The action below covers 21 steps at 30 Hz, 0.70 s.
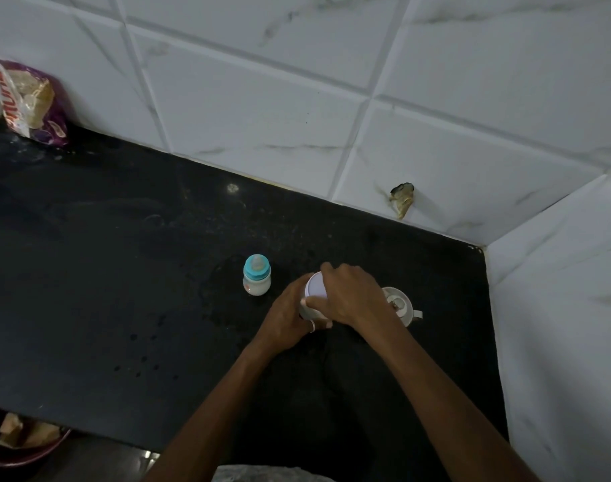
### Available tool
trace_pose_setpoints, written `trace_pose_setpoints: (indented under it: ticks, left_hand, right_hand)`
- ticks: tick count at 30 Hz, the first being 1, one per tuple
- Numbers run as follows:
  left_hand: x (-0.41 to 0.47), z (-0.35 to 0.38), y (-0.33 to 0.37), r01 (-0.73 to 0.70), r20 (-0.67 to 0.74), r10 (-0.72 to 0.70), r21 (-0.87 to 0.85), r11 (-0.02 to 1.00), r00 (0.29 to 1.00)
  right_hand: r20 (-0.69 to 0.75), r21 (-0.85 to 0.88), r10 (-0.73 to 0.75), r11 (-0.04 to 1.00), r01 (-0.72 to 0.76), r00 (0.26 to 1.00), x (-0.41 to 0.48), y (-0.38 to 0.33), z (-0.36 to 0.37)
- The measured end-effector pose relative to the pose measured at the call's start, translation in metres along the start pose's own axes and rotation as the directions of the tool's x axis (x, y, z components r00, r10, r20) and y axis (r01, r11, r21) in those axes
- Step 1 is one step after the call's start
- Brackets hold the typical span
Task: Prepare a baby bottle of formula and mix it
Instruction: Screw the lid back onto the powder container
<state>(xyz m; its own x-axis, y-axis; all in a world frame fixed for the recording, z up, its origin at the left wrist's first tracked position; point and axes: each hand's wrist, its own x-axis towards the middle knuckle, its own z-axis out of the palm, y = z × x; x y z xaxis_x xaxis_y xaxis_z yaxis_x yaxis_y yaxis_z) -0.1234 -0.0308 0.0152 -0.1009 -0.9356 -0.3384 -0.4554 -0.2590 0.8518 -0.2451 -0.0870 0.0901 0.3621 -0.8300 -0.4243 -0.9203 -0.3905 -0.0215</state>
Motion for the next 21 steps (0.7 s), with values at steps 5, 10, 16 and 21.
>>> trace_pose_setpoints:
  ticks: [5,10,16,21]
  left_hand:
    - [0.000,0.000,-0.004,0.000,-0.042,0.002,0.034,0.999,0.999]
    - [0.004,0.005,-0.004,0.043,0.052,-0.050,0.133,0.990,0.997]
    - [0.008,0.007,-0.004,0.036,0.084,-0.046,0.117,0.992,0.995]
    - [0.002,0.004,-0.007,0.027,-0.003,-0.027,0.096,0.995,1.000]
  right_hand:
    - [0.074,0.007,-0.018,1.000,0.018,0.997,-0.004,0.009,-0.003]
    - [0.219,0.117,-0.222,0.973,0.200,0.950,-0.003,0.019,-0.010]
    - [0.061,0.015,-0.140,0.990,0.139,0.988,-0.005,0.008,-0.004]
    - [-0.106,-0.046,0.070,0.996,-0.076,0.992,-0.004,-0.009,0.006]
